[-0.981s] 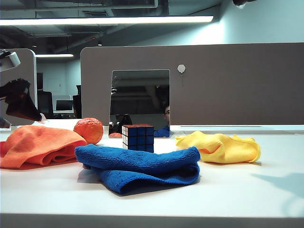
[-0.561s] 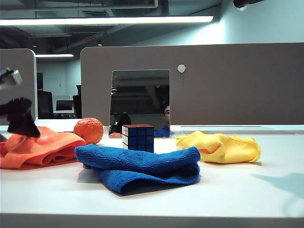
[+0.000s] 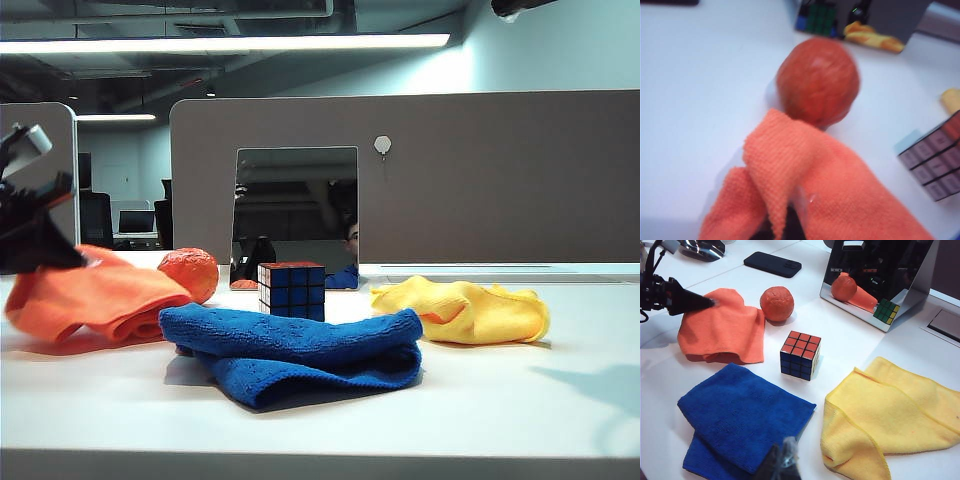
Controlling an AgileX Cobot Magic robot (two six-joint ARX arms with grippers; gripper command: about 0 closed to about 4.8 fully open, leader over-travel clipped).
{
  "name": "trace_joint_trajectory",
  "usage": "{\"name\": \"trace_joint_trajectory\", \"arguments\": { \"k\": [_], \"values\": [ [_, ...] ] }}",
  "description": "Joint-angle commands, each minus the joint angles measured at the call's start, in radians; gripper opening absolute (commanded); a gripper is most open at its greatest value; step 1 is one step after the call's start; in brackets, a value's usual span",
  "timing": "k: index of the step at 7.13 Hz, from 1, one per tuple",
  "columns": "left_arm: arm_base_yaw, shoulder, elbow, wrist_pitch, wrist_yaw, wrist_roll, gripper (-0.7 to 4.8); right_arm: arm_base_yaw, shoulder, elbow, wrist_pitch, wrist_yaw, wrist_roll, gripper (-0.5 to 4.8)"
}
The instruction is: Pick up a rag that is the same color as the top surface of the Rubik's Cube and cover the cube with it.
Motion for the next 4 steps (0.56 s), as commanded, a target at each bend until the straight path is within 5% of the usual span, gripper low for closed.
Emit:
{"name": "trace_joint_trajectory", "arguments": {
  "k": [1,3,4],
  "values": [
    [-0.077,-0.012,0.004,0.223,0.088,-0.071,-0.06,0.000,0.001,0.005,0.010,0.002,0.003,-0.05],
    [-0.218,-0.030,0.015,0.502,0.094,-0.088,-0.06,0.000,0.001,0.005,0.010,0.002,0.002,-0.05],
    [-0.245,-0.043,0.029,0.535,0.094,-0.089,-0.06,0.000,0.001,0.005,0.010,0.002,0.002,-0.05]
  ]
}}
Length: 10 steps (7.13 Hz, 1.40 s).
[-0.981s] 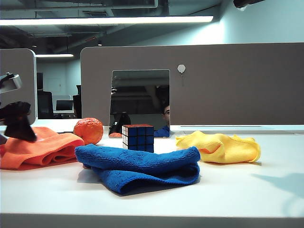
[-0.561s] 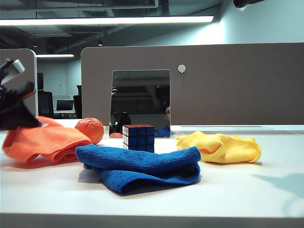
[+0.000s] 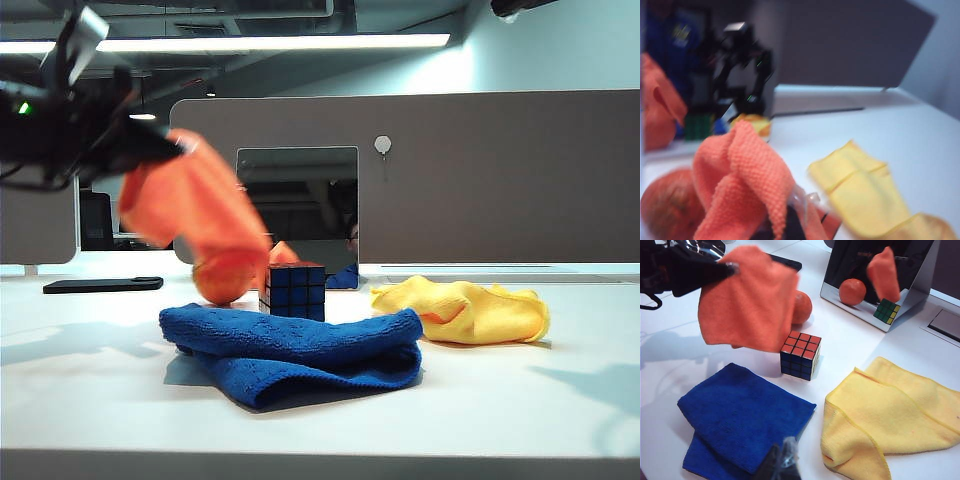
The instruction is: Pick up a rag that is the same color as the top surface of the Rubik's Cube and cover the cube with it.
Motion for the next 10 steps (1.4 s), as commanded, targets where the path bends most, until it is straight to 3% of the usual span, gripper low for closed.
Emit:
{"name": "trace_joint_trajectory", "arguments": {
  "k": [1,3,5,6,8,9,10],
  "values": [
    [-0.062,-0.037,0.050,0.109,0.000,-0.006,-0.06,0.000,0.000,0.005,0.010,0.002,0.002,-0.05],
    [-0.089,-0.038,0.109,0.124,0.060,-0.063,-0.06,0.000,0.003,0.005,0.010,0.002,0.002,-0.05],
    [-0.141,-0.037,0.179,0.115,0.088,-0.062,-0.06,-0.001,0.006,0.005,0.010,0.003,0.002,-0.05],
    [-0.141,-0.035,0.198,-0.010,0.039,-0.034,-0.06,-0.001,0.007,0.005,0.010,0.003,0.002,-0.05],
    [-0.142,0.000,0.198,-0.053,0.055,0.004,-0.06,-0.001,0.013,0.005,0.010,0.002,0.002,-0.05],
    [-0.176,0.080,0.198,-0.090,0.026,0.064,-0.06,-0.001,0.028,0.005,0.009,0.002,0.002,-0.05],
    [-0.176,0.100,0.198,-0.126,-0.010,0.074,-0.06,-0.001,0.028,0.005,0.009,0.002,0.002,-0.05]
  ]
}}
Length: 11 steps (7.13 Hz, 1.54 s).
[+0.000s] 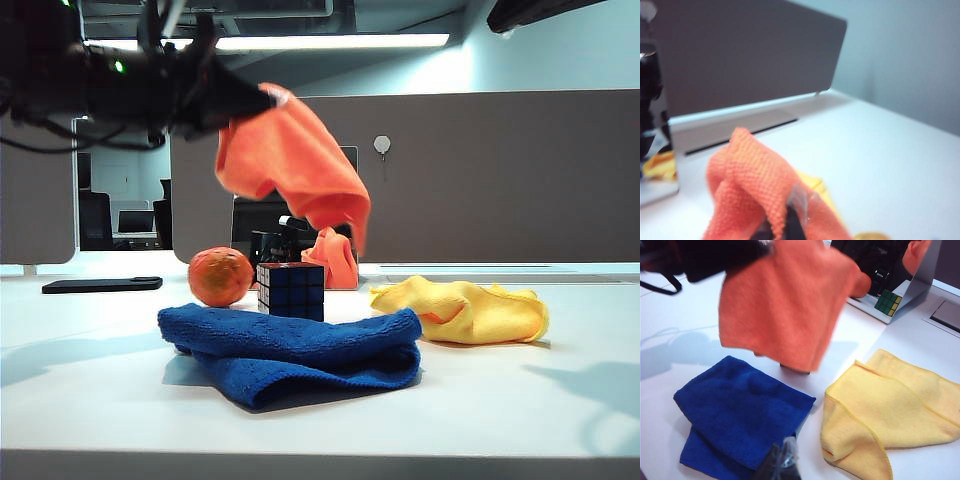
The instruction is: Pick up a rag that is the same color as the top surface of the Rubik's Cube and cover the cube with it.
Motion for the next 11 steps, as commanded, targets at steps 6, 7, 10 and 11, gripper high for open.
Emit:
{"name": "trace_joint_trajectory", "arguments": {
  "k": [6,7,10,11],
  "values": [
    [0.003,0.231,0.032,-0.239,-0.278,-0.019,-0.06,0.000,0.001,0.005,0.006,0.002,-0.002,-0.05],
    [0.003,0.237,0.042,-0.229,-0.270,-0.049,-0.06,0.000,0.001,0.005,0.006,0.002,-0.002,-0.05],
    [-0.034,0.237,0.174,-0.300,-0.242,-0.047,-0.06,0.000,0.001,0.005,0.006,0.002,-0.002,-0.05],
    [-0.034,0.237,0.174,-0.342,-0.256,-0.047,-0.05,0.000,0.001,0.005,0.007,0.002,-0.002,-0.05]
  ]
}}
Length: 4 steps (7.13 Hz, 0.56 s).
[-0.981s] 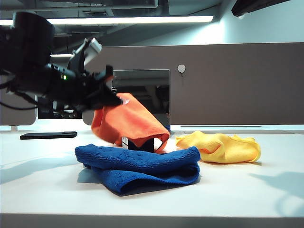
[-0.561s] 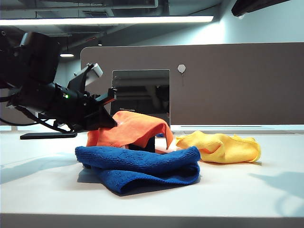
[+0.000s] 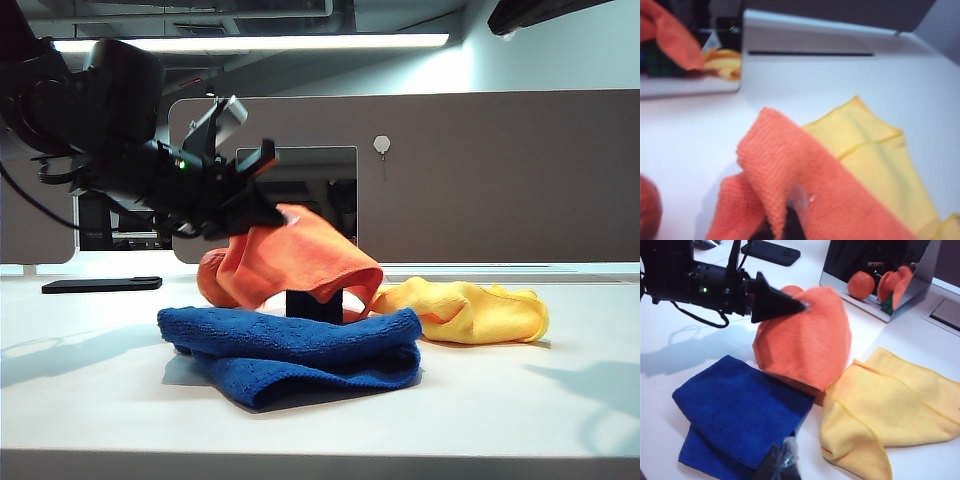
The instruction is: Pick up a rag that is the same color as the top surface of the Rubik's Cube and cover the cube with it.
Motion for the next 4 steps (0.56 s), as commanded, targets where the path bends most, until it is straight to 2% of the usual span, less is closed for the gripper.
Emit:
{"name": "trace_joint_trajectory", "arguments": {
  "k": [1,2,4],
  "values": [
    [0.003,-0.002,0.005,-0.118,-0.032,0.005,1.00,0.001,0.000,0.005,0.010,0.002,-0.002,-0.05],
    [0.003,-0.002,0.005,-0.117,-0.032,0.004,2.60,0.001,0.000,0.005,0.010,0.002,-0.002,-0.05],
    [0.003,-0.003,0.005,-0.100,-0.026,-0.017,4.36,0.001,0.000,0.005,0.010,0.002,-0.001,-0.05]
  ]
}}
